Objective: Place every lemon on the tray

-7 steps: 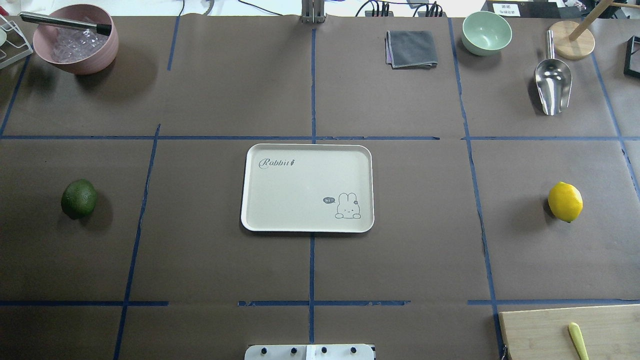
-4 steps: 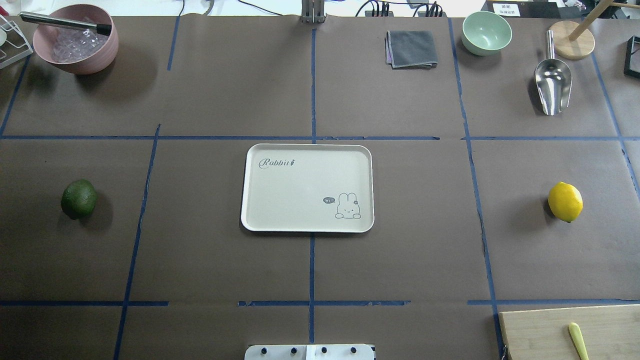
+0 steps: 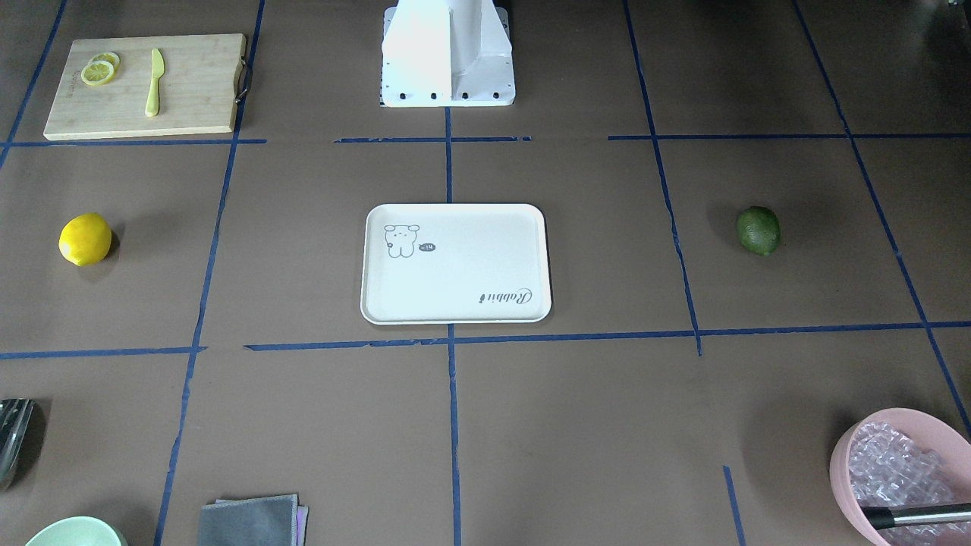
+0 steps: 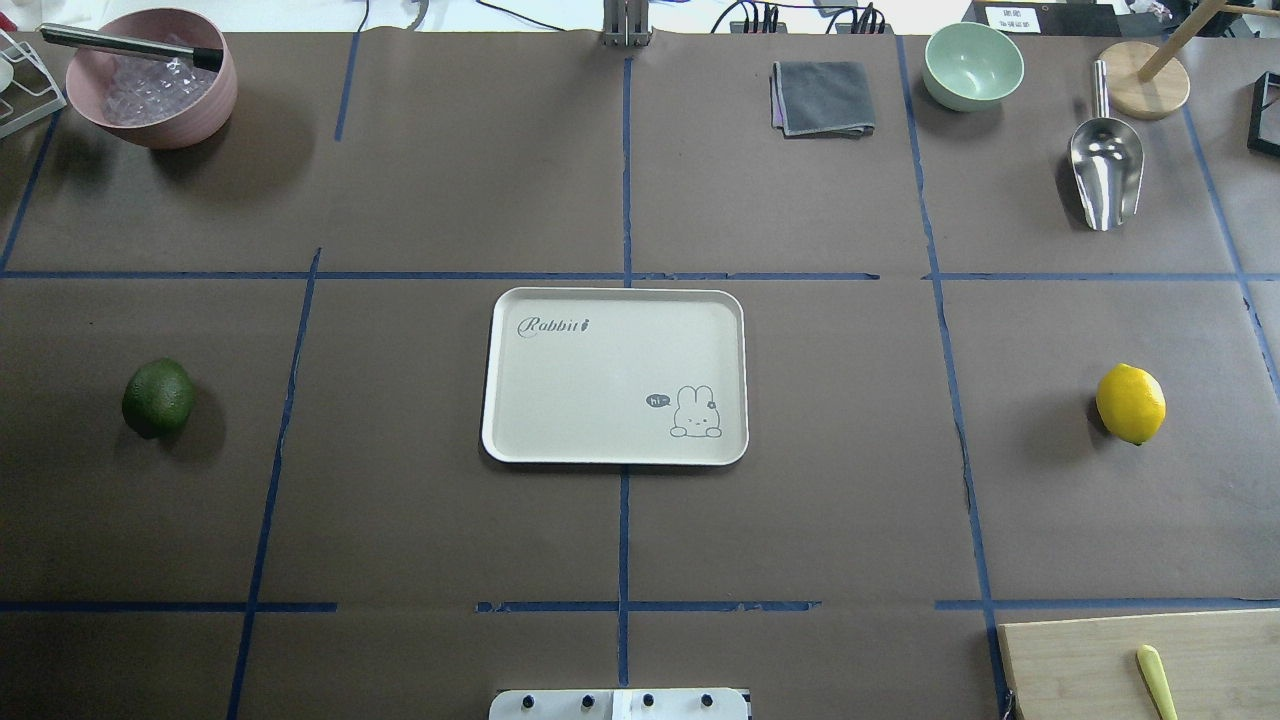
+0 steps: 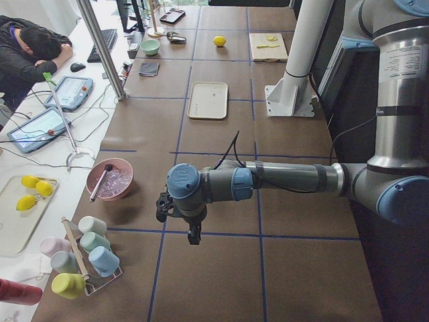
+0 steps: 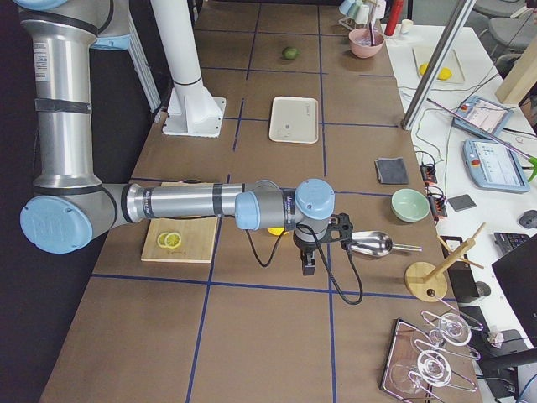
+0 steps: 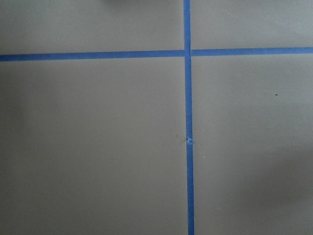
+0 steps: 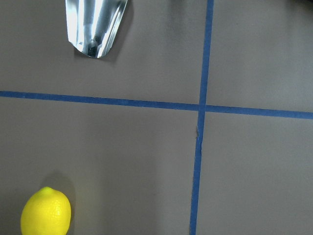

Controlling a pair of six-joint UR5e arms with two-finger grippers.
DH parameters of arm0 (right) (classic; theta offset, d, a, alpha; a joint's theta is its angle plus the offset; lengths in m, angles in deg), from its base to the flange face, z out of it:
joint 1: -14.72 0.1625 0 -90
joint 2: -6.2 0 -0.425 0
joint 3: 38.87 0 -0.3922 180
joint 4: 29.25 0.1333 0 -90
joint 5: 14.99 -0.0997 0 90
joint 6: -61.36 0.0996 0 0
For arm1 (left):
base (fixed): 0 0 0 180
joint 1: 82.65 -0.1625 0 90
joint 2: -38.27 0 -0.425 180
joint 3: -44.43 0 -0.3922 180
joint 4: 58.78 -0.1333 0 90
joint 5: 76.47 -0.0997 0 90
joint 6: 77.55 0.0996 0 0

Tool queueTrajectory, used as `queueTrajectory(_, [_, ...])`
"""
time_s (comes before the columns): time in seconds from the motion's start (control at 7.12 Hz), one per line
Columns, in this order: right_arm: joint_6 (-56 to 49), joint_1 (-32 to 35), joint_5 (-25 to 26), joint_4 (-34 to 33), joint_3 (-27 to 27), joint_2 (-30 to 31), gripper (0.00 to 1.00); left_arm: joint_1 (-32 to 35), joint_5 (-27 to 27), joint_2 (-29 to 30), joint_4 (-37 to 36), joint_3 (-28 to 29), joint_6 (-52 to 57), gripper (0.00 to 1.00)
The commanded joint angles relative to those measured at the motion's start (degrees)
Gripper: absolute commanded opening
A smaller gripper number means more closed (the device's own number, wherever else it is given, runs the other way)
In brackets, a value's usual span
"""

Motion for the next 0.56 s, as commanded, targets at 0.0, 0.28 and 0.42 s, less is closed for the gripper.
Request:
queueTrajectory(0.0, [0.1,-0.1,-0.8,0.7,-1.4,-0.2,1.0,-0.1,-0.1,2.0,1.4,0.0,-0.1,1.0])
queueTrajectory(0.28, [12.4,-5.8,-1.3,2.6,-6.3,0.2,0.99,-1.3,-0.4,2.3,1.4,-0.3,0.3,1.0])
queueTrajectory(0.42, [24.3,-11.9,0.9,6.1,-8.6,0.7,1.0,-1.3,-0.3,2.3,2.6,-0.4,0.0,1.0])
